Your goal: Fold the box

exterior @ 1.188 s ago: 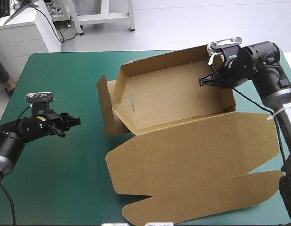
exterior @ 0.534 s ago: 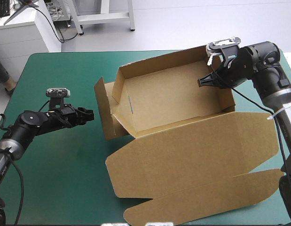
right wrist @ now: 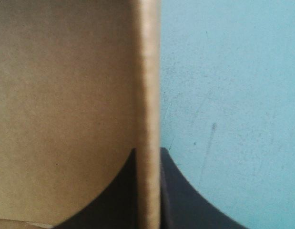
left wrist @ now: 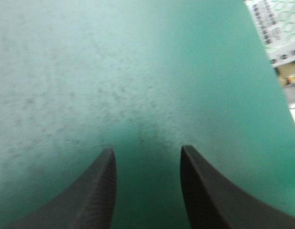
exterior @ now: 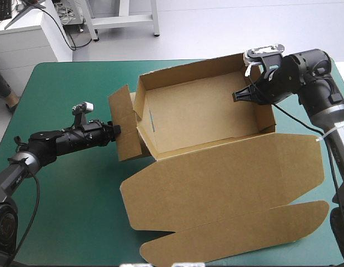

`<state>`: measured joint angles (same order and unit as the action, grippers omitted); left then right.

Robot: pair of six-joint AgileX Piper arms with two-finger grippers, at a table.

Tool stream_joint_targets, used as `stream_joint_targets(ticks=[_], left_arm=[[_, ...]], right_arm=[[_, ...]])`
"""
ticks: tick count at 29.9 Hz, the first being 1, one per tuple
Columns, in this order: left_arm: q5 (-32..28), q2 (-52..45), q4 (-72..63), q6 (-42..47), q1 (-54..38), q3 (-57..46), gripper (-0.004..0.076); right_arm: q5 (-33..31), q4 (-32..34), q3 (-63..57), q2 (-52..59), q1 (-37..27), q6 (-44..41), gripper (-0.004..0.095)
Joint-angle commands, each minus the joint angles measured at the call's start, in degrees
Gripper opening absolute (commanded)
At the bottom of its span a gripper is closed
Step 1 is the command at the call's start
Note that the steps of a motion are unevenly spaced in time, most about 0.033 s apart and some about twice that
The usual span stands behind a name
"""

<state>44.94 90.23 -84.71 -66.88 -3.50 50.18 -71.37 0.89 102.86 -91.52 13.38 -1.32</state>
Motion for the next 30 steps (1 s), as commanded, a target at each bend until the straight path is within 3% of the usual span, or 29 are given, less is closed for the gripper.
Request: stream_joint_targets(ticks=[1,4,11,30], left_arm=[[12.8,-2.1,-10.8,-4.9,0.1,1.8,0.0306],[21.1,-2.1,-15.3,-6.5,0.2,1.8,0.0294],[29.6,-2.1,-21.6,-7.3,0.2,2.0,0.0278],[29.6,-8.4,-22.7,-4.8,0.3,6.6,0.0306]], right_arm=[[1.4,-0.9,1.7,2.9,-0.2,-0.3,-0.0019],[2.9,-1.4,1.7,2.9,-0.2,-1.2,-0.0019],[7.1,-3.6,1.7,2.2,-0.2,-1.5,-0.0019],[7.1,-3.7,1.7,-2.6,-0.2,-0.7,-0.0019]])
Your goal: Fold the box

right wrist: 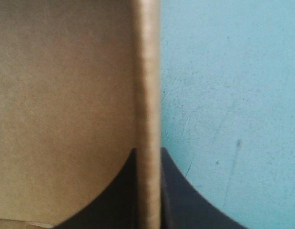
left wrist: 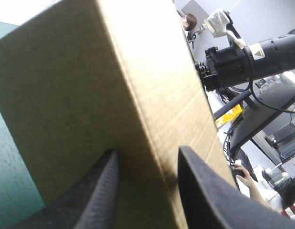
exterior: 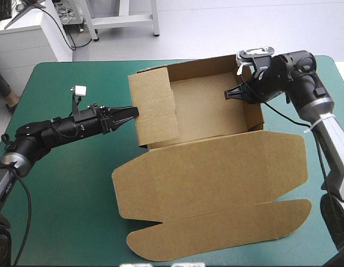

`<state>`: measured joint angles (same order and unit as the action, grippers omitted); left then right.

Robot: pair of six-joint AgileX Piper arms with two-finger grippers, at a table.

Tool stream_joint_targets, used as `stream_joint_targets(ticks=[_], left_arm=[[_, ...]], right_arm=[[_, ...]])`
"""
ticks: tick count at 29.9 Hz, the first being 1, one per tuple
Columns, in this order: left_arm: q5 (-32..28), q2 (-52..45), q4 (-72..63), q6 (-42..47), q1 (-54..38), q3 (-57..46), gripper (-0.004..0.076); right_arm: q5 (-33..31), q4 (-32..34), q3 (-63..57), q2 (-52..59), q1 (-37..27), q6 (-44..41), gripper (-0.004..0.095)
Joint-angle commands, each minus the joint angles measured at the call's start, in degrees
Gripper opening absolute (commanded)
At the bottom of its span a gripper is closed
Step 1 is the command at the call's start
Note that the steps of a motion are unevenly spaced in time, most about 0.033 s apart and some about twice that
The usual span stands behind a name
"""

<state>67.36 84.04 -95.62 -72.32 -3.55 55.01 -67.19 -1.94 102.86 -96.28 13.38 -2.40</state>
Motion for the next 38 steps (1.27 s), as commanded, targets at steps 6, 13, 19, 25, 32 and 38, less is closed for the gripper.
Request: stream_joint_targets(ticks=[6,13,19,25,32,38], left_arm=[[6.1,-2.2,-11.4,3.2,0.4,1.9,0.0335],[-3.4,-2.2,3.1,17.3,1.0,9.4,0.0335],[-10.2,-2.2,22.2,31.1,6.0,17.5,0.0335],[-16.2,-2.2,43.1,48.3,11.1,21.6,0.0335],[-20.0,-2.1,53.6,58.3,14.0,21.6,0.0335],[-21.9,-2.1,59.9,64.6,15.6,21.6,0.0327]], right_arm=[[2.9,-1.4,1.7,1.1,-0.1,0.8,-0.0016],[4.5,-0.2,1.7,1.1,2.9,-1.2,-0.0011],[6.8,1.9,1.7,0.4,6.3,-4.1,-0.0011],[6.8,1.9,1.7,0.2,6.3,-4.1,-0.0011],[7.8,0.2,1.7,0.2,6.5,-5.3,-0.0011],[10.7,-0.4,1.7,0.2,9.3,-6.0,-0.0011]])
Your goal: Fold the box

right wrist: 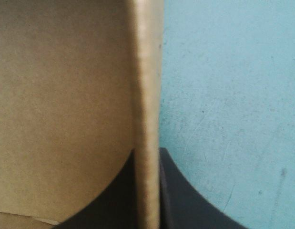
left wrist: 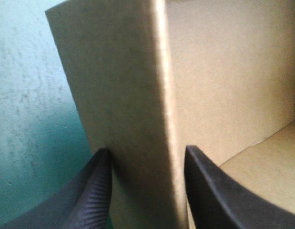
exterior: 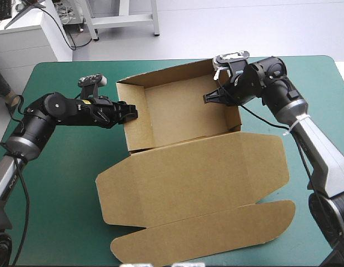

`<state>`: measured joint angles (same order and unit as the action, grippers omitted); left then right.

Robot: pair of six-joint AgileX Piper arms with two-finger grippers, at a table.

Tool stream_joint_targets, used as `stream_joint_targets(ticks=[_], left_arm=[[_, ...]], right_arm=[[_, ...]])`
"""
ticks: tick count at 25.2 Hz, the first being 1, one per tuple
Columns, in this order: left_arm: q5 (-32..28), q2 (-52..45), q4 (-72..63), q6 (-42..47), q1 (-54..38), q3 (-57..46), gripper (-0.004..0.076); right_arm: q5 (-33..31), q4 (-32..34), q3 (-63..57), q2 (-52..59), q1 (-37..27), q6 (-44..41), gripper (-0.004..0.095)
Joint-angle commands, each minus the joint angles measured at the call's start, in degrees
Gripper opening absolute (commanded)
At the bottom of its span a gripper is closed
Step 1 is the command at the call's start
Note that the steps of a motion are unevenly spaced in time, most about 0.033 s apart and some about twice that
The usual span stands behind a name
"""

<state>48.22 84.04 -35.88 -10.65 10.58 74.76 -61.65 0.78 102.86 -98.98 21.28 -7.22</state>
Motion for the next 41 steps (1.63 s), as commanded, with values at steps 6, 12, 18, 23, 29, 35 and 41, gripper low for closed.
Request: stream_joint_targets(ticks=[6,12,18,23,29,35,41], left_arm=[[-5.9,-2.0,9.5,8.6,4.4,1.9,0.0211],[-5.8,-0.7,12.4,10.6,5.1,3.4,0.0023],[-2.5,3.3,13.1,10.6,5.1,9.3,-0.0008],[4.3,8.3,22.3,14.8,6.4,14.6,-0.0008],[5.5,15.6,32.4,20.8,11.2,19.1,-0.0008],[6.6,21.6,33.8,21.0,11.2,19.1,-0.0008],[6.3,26.9,33.5,20.2,11.2,19.3,-0.0008]], right_arm=[[5.1,-3.0,1.7,2.7,3.4,-3.7,-0.0011],[4.3,-3.5,1.7,2.7,4.3,-5.3,-0.0007],[3.9,-2.7,1.7,1.0,5.7,-7.0,-0.0007],[3.3,-0.8,1.7,-1.8,5.8,-7.9,-0.0007],[3.0,2.7,1.7,-7.6,5.5,-7.9,-0.0008],[3.8,-3.1,1.7,-12.9,0.4,-4.3,-0.0019],[4.8,-3.4,1.8,-16.0,-1.1,-0.2,-0.0019]])
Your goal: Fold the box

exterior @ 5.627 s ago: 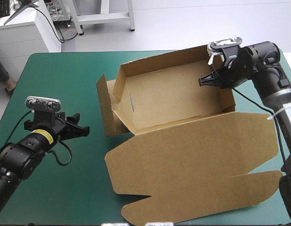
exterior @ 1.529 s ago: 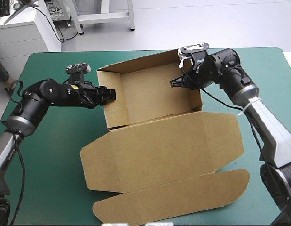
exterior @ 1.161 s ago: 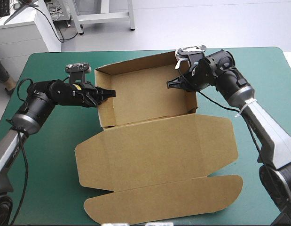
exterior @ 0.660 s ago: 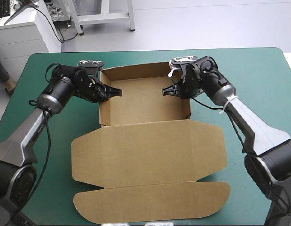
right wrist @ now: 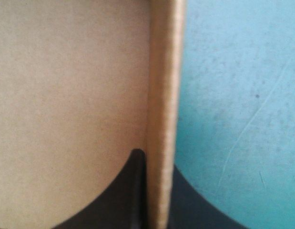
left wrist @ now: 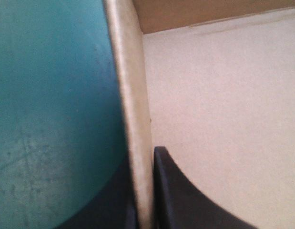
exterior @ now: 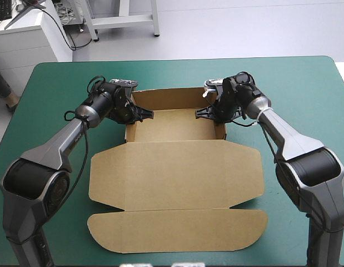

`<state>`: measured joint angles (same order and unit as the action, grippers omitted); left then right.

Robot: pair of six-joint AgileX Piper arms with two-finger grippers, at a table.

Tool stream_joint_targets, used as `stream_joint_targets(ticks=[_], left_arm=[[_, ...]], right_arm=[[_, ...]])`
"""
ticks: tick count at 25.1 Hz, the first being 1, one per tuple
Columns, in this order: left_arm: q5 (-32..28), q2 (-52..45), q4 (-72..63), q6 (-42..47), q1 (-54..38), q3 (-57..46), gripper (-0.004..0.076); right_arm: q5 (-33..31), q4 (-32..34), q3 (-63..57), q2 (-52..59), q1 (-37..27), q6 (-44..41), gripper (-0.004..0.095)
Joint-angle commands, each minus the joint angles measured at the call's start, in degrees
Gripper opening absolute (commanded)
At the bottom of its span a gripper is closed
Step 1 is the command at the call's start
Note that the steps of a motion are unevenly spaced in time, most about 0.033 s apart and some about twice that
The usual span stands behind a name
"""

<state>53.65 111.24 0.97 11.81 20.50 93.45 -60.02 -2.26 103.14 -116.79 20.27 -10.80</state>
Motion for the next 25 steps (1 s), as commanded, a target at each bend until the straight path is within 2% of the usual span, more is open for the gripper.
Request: stream_joint_targets(ticks=[1,4,7,12,14,16,19,25], left_arm=[[0.8,-0.2,-3.5,-3.0,1.3,0.6,-0.0008],[0.8,0.0,-4.1,-8.0,1.2,0.8,0.0001],[1.5,0.0,-4.7,-8.0,1.2,1.6,0.0102],[5.4,0.0,-4.0,-9.4,0.6,4.4,0.0367],[6.6,0.0,-4.1,-9.2,0.2,5.4,0.0438],[8.5,-0.3,-4.4,-8.8,-0.4,6.5,0.0458],[11.5,-0.5,-4.1,-4.9,-1.0,8.5,0.0456],[20.2,-0.8,-3.7,-4.5,-1.1,19.0,0.0456]], right_arm=[[3.3,-0.3,1.5,1.7,-0.1,3.6,-0.0019],[3.9,-0.1,1.6,1.7,-0.1,3.6,-0.0015],[3.1,-0.1,3.5,1.7,-0.1,4.5,0.0069],[-0.8,0.0,8.7,1.7,-0.1,5.5,0.0381],[-2.0,1.0,10.3,1.7,-0.1,5.1,0.0459],[-3.2,1.6,11.8,1.7,-0.2,5.1,0.0498],[-5.4,3.1,13.3,1.7,-0.2,5.1,0.0500],[-11.7,4.5,18.8,1.7,-0.3,5.1,0.0500]])
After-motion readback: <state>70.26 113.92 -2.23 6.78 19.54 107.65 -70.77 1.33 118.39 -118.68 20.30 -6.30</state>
